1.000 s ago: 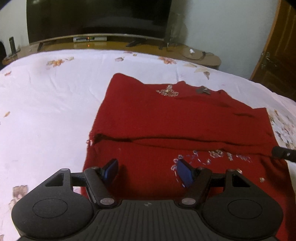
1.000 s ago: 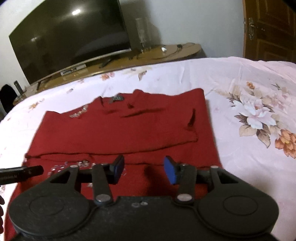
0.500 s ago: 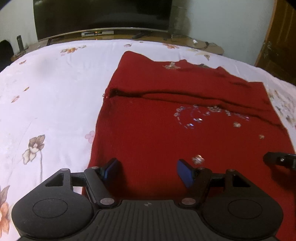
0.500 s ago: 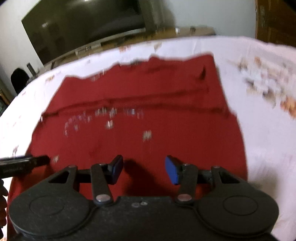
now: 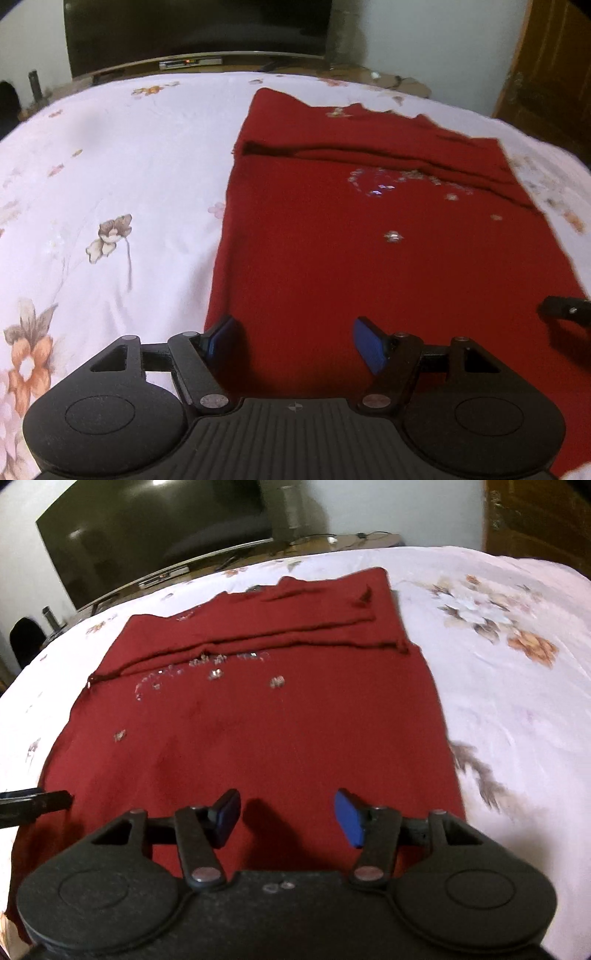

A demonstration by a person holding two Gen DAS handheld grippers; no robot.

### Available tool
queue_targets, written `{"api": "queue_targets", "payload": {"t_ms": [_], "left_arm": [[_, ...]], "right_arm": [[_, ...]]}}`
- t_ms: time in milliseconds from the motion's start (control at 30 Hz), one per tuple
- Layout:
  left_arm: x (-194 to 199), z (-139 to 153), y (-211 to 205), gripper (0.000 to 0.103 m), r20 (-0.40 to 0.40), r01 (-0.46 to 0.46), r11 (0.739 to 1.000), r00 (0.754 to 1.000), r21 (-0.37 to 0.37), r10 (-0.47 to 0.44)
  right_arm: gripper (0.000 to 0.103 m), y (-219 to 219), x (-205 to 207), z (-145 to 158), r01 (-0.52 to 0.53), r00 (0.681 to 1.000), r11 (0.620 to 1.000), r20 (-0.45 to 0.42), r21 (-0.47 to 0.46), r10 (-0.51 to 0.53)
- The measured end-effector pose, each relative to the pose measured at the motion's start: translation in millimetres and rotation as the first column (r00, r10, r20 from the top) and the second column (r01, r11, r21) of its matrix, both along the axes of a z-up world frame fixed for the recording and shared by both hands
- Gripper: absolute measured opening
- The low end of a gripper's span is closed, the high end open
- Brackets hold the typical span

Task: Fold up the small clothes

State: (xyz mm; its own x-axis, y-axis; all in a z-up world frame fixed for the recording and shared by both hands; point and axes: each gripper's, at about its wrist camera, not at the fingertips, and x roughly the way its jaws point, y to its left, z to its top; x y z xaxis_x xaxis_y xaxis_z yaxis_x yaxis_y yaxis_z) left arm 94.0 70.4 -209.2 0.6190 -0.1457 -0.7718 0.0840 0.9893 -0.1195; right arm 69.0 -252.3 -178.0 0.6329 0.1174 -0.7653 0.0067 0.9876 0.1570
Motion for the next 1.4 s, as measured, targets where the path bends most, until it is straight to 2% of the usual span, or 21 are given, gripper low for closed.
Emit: {"api": "queue_targets", "payload": {"t_ms": [133,267,400,567,733,800,833,900,1000,1033,1133,1233,1400], "left_arm": [[-22,6,18,0.07,-0.009,-0.001,1.0,1.0,-0.027,0.001],[-47,5,38,0.07,-0.045,-0.014,0.998,0.999,-0.065,0.011],[-65,-4,52,0.07,-0.099,-0.022,0.993,0.995,-0.113,0.011],[-84,-10,58,0.07,-0.112,-0.008,0.988,0.994,-0.156,-0.01],[-89,-13,61,0.069,-0.132,-0.012,0.972,0.991,-0.235,-0.02],[-90,-14,59,0.042,-0.139,0.002,0.967,0.99,-0.256,-0.038],[-89,-15,58,0.022,-0.157,0.014,0.964,0.986,-0.266,-0.058],[-89,-19,57,0.02,-0.181,0.007,0.955,0.981,-0.295,-0.063],[-88,-19,56,0.02,-0.183,-0.001,0.949,0.981,-0.315,-0.06],[-87,-18,56,0.003,-0.182,0.002,0.947,0.981,-0.322,-0.064],[-86,-12,53,0.003,-0.154,0.026,0.942,0.985,-0.336,-0.083],[-81,2,52,0.003,-0.112,0.042,0.927,0.99,-0.373,-0.09],[-40,26,51,0.003,-0.056,0.021,0.908,0.997,-0.419,-0.049]], "right_arm": [[0.058,3,-25,15,0.011,1.0,0.999,0.029,-0.035,-0.01],[0.06,0,-52,19,0.038,0.999,0.998,0.02,-0.053,-0.037],[0.06,-7,-73,17,0.077,0.997,0.995,-0.002,-0.063,-0.077],[0.061,-15,-100,10,0.131,0.99,0.99,-0.034,-0.055,-0.133],[0.062,-15,-117,3,0.155,0.985,0.986,-0.063,-0.062,-0.159],[0.062,-16,-124,1,0.169,0.982,0.984,-0.073,-0.05,-0.173],[0.061,-15,-126,1,0.173,0.981,0.984,-0.077,-0.048,-0.177],[0.058,-14,-131,0,0.179,0.979,0.983,-0.087,-0.039,-0.182],[0.043,-13,-135,1,0.182,0.978,0.983,-0.097,-0.024,-0.183],[0.033,-13,-135,1,0.186,0.977,0.982,-0.1,-0.011,-0.187],[0.006,-16,-135,1,0.186,0.976,0.98,-0.131,0.074,-0.175],[0.006,-16,-134,9,0.171,0.981,0.977,-0.118,0.126,-0.156],[0.005,-24,-109,40,0.147,0.989,0.971,-0.018,0.189,-0.146]]}}
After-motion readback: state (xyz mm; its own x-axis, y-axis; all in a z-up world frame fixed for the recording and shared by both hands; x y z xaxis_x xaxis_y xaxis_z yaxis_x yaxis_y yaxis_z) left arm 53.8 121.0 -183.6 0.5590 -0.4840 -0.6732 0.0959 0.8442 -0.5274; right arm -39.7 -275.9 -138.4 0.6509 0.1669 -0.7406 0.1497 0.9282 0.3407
